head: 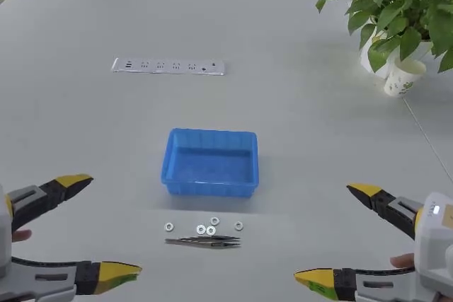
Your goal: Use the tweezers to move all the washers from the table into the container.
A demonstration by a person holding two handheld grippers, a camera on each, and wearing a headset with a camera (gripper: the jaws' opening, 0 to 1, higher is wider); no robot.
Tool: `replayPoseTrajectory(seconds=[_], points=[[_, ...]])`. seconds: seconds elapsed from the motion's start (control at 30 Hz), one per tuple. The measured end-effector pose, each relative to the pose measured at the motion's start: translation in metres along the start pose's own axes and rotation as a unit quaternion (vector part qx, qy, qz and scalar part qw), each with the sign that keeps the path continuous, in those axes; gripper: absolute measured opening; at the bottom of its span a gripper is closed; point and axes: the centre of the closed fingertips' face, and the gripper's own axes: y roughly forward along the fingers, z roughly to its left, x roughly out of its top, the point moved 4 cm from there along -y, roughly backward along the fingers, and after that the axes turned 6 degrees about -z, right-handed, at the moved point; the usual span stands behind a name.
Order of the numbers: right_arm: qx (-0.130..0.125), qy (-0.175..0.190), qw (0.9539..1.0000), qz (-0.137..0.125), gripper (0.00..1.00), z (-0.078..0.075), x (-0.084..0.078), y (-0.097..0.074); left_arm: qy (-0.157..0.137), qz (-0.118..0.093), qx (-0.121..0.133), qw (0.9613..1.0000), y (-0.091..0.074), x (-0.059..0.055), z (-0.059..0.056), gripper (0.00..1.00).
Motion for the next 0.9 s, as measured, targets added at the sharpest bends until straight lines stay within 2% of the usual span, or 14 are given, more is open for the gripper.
replayPoseTrajectory(seconds=[0.9], points=[[0.002,-0.007,1.0000,0.000,0.99,-0.0026,0.0026,0.0010,0.013,0.005,-0.003,0.9999,-0.0029,0.0003,0.0006,0.96]])
